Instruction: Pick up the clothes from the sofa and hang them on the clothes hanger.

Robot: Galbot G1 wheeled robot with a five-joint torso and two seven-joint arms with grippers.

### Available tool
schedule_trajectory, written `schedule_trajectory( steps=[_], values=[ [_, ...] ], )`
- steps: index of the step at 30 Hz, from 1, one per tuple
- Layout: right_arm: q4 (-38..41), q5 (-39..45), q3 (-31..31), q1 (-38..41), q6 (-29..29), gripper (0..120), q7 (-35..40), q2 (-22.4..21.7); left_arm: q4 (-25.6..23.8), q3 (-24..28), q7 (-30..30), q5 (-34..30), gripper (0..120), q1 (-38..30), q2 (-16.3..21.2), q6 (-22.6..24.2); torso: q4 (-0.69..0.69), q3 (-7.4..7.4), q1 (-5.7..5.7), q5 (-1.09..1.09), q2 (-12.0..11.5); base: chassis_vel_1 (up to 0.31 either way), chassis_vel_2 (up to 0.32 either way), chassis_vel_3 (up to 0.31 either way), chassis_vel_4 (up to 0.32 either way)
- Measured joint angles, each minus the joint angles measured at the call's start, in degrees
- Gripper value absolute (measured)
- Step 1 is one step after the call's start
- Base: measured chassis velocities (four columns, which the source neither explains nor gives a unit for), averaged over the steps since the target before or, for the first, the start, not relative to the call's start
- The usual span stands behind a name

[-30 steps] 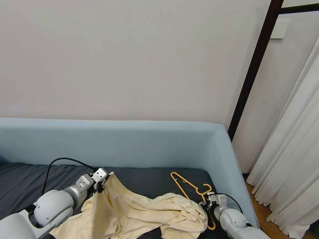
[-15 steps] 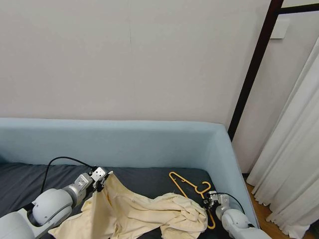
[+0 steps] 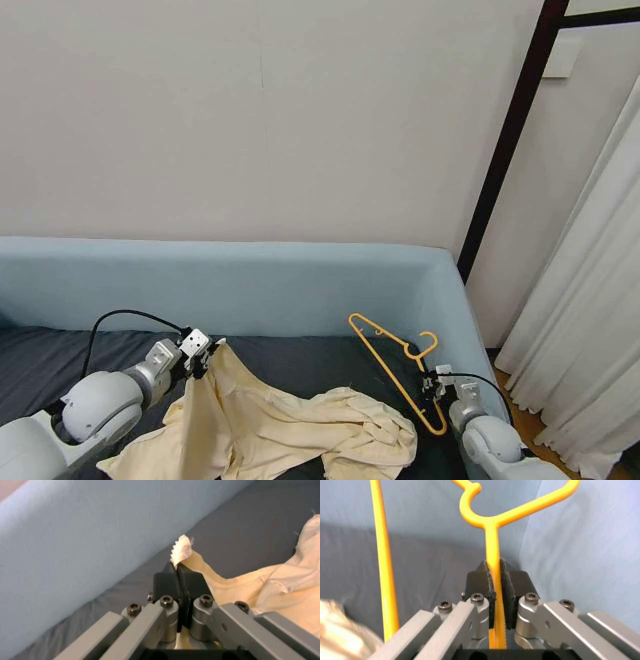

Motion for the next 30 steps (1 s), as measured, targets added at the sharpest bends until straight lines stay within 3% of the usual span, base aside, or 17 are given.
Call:
schedule_trajectory(
  steps=[9,15,23,30],
  values=[
    [19.0,-9.5,1.1,-10.4,5.6,4,-0.4,-4.9,0.3,-1.1,-1.1,-9.0,0,-1.2,1.5,1.2,0.0,0.0,0.0,0.0,0.0,0.0,0.0,0.0,0.0],
    [26.1,-13.2,1.3,-16.2,7.1,4,-1.4,-5.7,1.6,-1.5,-1.0,-9.8,0,-1.5,2.6,1.2,0.0,0.0,0.0,-0.01,0.0,0.0,0.0,0.0,0.0],
    [31.4,-18.8,0.2,-23.6,9.4,4,-3.7,-7.2,2.7,-1.9,-0.7,-9.8,0,-1.9,3.6,0.7,0.0,0.0,0.0,-0.01,0.0,0.0,0.0,0.0,0.0],
    [30.1,-24.6,-3.8,-25.4,10.2,4,-3.8,-7.8,-0.2,-2.6,-0.7,-9.5,0,-1.3,4.4,0.3,0.0,0.0,0.0,0.0,0.0,0.0,0.0,0.0,0.0]
  ],
)
